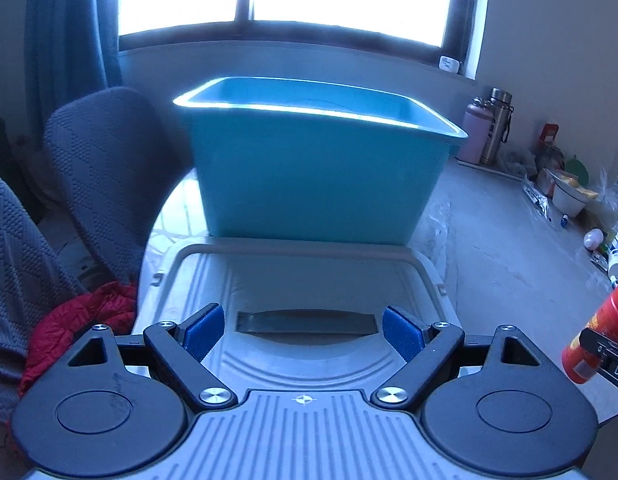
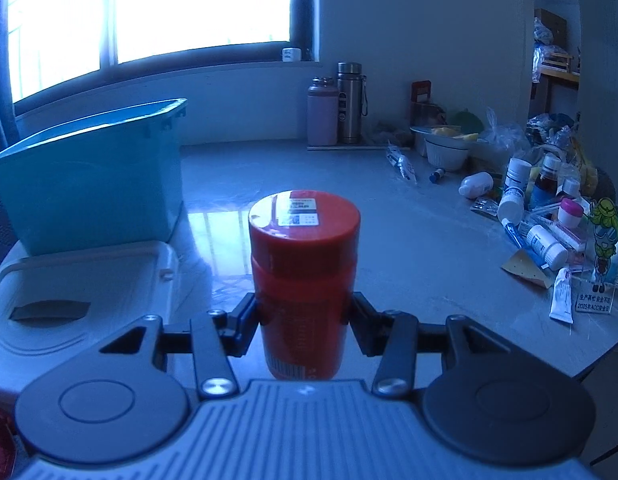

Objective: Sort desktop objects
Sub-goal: 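Carry the red bottle with the right gripper over the blue bin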

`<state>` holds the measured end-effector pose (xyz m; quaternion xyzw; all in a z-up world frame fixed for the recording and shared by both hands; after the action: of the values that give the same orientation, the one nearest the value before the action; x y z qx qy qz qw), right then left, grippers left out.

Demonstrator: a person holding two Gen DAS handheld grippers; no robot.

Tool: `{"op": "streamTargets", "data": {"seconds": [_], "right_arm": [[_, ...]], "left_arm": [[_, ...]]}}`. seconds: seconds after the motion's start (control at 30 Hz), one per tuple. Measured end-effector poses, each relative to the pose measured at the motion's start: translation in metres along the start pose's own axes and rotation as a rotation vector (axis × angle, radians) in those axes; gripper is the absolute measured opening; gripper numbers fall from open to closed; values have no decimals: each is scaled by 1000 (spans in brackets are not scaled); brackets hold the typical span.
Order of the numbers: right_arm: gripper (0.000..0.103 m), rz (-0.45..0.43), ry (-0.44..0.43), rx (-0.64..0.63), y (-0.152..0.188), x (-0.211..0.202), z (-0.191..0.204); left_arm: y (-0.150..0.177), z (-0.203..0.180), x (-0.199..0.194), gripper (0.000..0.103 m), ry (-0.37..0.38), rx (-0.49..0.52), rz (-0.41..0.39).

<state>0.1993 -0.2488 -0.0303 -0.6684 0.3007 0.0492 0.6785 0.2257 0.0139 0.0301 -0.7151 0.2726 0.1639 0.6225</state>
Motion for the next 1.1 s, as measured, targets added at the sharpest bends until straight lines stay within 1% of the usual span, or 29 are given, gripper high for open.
{"op": "streamTargets", "data": {"seconds": [0.13,0.37,0.57,0.73,0.87,1.1], "right_arm": [[49,-18,-17,-28,-4,-15,10],[49,-50,-75,-58,-14,-41,35],[49,-85,-130,-80,-34,-53,61],[49,-126,-159,-93,-60,-55,81],[49,-154,-180,-108,-83,-54,100],[49,-176,-222,-107,-118,-37,130]], "left_arm": [[0,3,-13,88,-25,35,-7],[1,18,-34,88,-36,6,-20],[-1,36,-45,88,-66,2,-21],[-17,53,-46,88,-115,-10,-29],[-34,63,-42,88,-128,-16,-30],[-71,76,-30,88,-142,-24,-41]]}}
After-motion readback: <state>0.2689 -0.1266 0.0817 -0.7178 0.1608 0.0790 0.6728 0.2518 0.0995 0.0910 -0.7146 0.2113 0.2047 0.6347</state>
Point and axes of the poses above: each gripper's, at about its wrist camera, not at the fingertips, and x roughly the way its jaws point, z to its left, y to its underside, the point moved 8 cm from there along x, roughly the way its jaws point, and after that the axes turned 11 degrees about y, right-handed, at the moved point
